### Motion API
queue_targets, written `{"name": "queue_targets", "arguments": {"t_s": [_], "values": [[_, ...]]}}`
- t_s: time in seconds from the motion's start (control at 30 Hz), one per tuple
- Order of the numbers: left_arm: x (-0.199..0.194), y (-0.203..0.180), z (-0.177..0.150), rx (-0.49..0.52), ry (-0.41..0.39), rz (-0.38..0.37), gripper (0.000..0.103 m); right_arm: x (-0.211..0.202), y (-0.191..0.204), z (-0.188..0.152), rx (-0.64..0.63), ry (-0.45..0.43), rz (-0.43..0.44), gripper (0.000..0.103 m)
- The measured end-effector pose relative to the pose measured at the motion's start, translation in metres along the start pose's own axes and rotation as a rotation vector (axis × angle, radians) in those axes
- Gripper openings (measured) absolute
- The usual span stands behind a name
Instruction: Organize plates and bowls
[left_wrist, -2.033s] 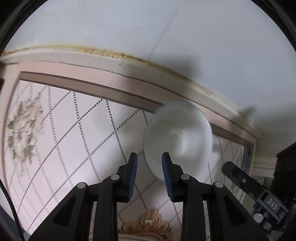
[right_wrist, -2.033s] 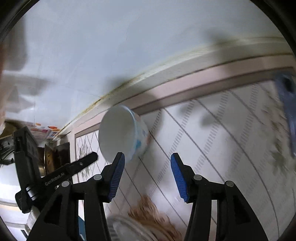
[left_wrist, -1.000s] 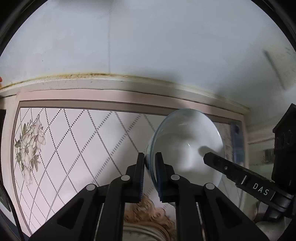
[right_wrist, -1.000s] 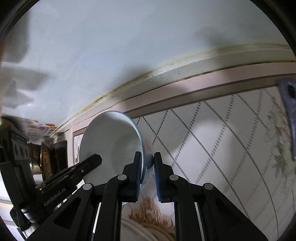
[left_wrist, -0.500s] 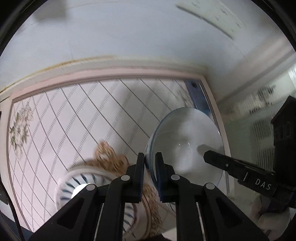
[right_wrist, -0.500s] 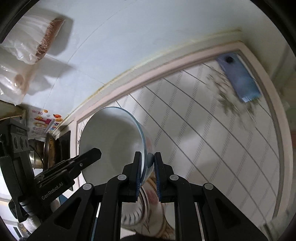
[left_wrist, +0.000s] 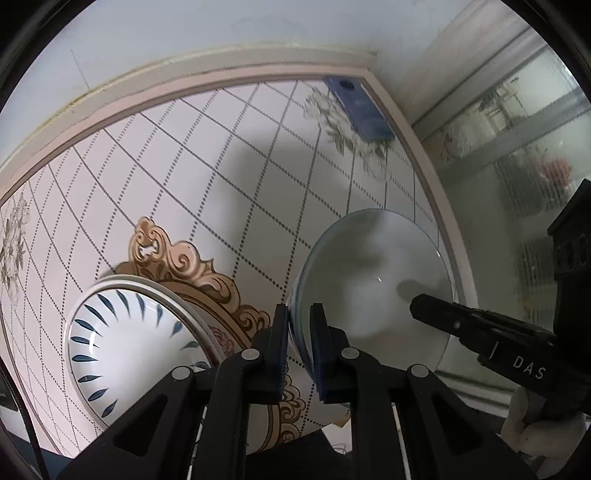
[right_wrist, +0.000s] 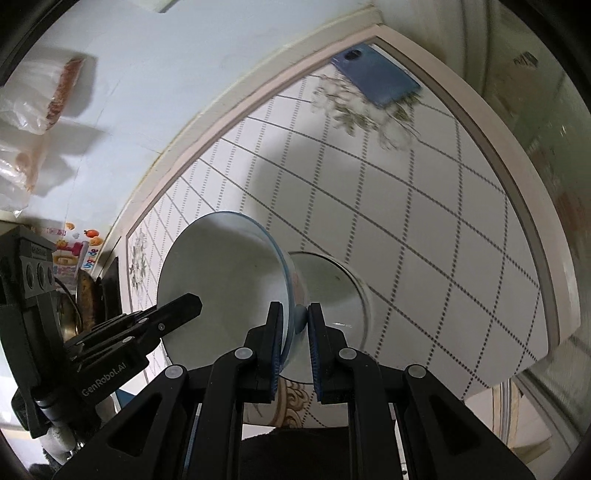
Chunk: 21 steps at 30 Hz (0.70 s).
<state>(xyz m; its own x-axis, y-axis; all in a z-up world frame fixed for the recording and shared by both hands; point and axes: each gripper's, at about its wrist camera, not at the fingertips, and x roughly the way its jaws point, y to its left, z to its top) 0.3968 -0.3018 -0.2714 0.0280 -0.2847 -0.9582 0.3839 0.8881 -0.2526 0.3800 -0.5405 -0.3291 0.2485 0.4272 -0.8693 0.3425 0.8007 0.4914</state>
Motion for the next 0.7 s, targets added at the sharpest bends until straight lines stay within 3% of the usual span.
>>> {"name": "queue_targets", "arguments": {"t_s": [0.43,0.7], "values": [[0.030,-0.013,-0.007,0.059,0.043,0.099,0.010,0.023,-0.027,-0.008,0.028,0.032,-0.029,0.017],[0.029,-0.015,-0.009,0.061,0.045,0.094,0.010,0.022,-0.029,-0.007,0.035,0.037,-0.038,0.019]]}}
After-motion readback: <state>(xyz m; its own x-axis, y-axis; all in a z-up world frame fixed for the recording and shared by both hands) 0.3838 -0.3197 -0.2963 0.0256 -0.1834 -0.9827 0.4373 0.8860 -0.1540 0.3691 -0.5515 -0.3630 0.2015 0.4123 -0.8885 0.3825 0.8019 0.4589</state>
